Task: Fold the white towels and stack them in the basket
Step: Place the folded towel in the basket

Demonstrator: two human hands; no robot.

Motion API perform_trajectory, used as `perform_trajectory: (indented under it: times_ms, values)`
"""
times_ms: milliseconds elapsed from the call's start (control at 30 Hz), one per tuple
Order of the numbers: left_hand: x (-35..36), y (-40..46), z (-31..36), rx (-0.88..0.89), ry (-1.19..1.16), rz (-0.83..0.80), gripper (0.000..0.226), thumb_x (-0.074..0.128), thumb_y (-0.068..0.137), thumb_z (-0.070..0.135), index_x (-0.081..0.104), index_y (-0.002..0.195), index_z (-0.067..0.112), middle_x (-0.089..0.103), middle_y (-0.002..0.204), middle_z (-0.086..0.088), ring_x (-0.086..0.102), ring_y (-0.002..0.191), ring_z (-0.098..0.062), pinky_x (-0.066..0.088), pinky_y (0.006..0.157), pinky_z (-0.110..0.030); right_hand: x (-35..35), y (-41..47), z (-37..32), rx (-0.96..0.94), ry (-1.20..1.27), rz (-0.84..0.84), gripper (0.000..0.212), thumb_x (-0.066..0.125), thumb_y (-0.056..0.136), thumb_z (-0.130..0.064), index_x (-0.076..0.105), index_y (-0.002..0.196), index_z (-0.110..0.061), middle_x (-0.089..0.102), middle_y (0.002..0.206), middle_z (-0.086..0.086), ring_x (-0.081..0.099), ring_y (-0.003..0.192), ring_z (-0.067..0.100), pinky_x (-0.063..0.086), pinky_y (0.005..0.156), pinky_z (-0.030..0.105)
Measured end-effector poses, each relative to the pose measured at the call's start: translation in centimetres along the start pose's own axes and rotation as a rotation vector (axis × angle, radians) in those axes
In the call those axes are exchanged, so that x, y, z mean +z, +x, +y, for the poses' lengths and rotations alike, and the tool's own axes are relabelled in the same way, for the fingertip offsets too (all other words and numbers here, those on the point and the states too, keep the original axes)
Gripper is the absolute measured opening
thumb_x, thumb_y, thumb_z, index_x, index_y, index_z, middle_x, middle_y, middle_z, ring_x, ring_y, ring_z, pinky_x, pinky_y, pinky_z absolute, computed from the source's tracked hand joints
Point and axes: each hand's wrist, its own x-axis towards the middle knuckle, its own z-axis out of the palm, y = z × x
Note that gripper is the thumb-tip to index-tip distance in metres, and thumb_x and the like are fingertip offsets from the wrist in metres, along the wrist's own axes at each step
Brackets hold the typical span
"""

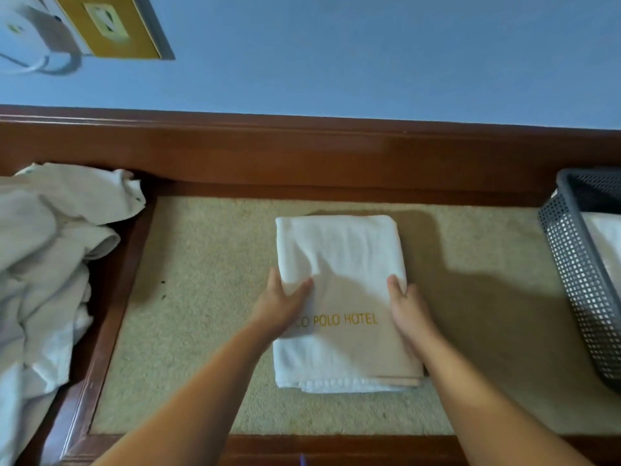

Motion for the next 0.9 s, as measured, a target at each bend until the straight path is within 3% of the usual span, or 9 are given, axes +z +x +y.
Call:
perform_trajectory:
  times_ms: [133,233,333,433,533,667,800,900]
  values:
    - [1.1,-2.9,-0.7,0.015,-0.02,-0.015,0.048,0.044,0.099,0.07,0.037,0.133,0.038,0.067,0.116,0.007,0.07,0.099,-0.02,0.059,0.089,-0.049,-0.8,-1.4,0.3,-0.01,0.007,-0.018,0.064,0.035,0.109,-0.054,0.048,0.141,0.0,0.053,0.145,0.025,0.052,0.134,0.039,0.038,0.095,0.037]
    - [2.0,-5.6,0.5,0.096,0.009,0.046,0.035,0.04,0.104,0.061,0.04,0.121,0.03,0.067,0.104,0.01,0.067,0.085,-0.008,0.053,0.069,-0.031,-2.4,-2.8,0.1,-0.082,0.006,0.001,0.051,0.038,0.109,-0.05,0.053,0.125,-0.005,0.06,0.132,0.023,0.057,0.125,0.037,0.038,0.089,0.036]
    - [3.6,-8.2,3.4,0.191,-0.013,0.09,0.025,0.041,0.106,0.055,0.043,0.11,0.03,0.068,0.094,0.01,0.065,0.071,0.001,0.043,0.058,-0.021,-6.2,-4.0,-0.3,-0.146,0.034,0.049,0.04,0.041,0.109,-0.047,0.056,0.106,-0.01,0.063,0.112,0.014,0.059,0.112,0.032,0.037,0.083,0.034]
    - [5.9,-10.4,7.6,0.256,-0.07,0.094,0.024,0.043,0.106,0.053,0.044,0.104,0.029,0.069,0.093,0.008,0.064,0.071,0.004,0.043,0.059,-0.022,-12.1,-5.4,-0.8,-0.227,0.051,0.135,0.039,0.043,0.108,-0.046,0.052,0.089,-0.014,0.059,0.092,0.006,0.058,0.096,0.029,0.039,0.078,0.035]
    - [9.9,-12.5,13.1,0.354,-0.134,0.079,0.026,0.042,0.106,0.054,0.043,0.101,0.028,0.069,0.092,0.009,0.064,0.075,0.006,0.044,0.06,-0.022,-20.1,-6.2,-0.7,-0.294,0.024,0.263,0.041,0.041,0.109,-0.046,0.058,0.099,-0.01,0.062,0.1,0.007,0.057,0.095,0.028,0.043,0.083,0.038]
    - [18.4,-15.0,21.5,0.51,-0.235,-0.031,0.022,0.04,0.108,0.05,0.044,0.105,0.029,0.068,0.092,0.022,0.064,0.08,0.011,0.043,0.061,-0.007,-32.7,-5.3,1.1,-0.317,-0.03,0.466,0.035,0.043,0.108,-0.035,0.046,0.081,-0.012,0.056,0.083,0.011,0.056,0.088,0.035,0.038,0.074,0.041]
    - [27.9,-16.1,28.5,0.612,-0.301,-0.156,0.023,0.036,0.109,0.049,0.045,0.117,0.03,0.067,0.105,0.017,0.064,0.091,0.009,0.043,0.068,-0.005,-44.3,-2.7,3.5,-0.293,-0.093,0.619,0.028,0.044,0.105,-0.031,0.056,0.098,-0.007,0.064,0.107,0.023,0.059,0.102,0.04,0.044,0.085,0.043]
    - [35.2,-15.8,32.1,0.618,-0.306,-0.233,0.034,0.035,0.109,0.052,0.04,0.132,0.027,0.066,0.118,0.012,0.066,0.097,0.0,0.046,0.079,-0.019,-50.9,0.3,6.6,-0.227,-0.101,0.615,0.03,0.041,0.107,-0.032,0.06,0.115,-0.011,0.065,0.119,0.018,0.059,0.112,0.036,0.043,0.09,0.04]
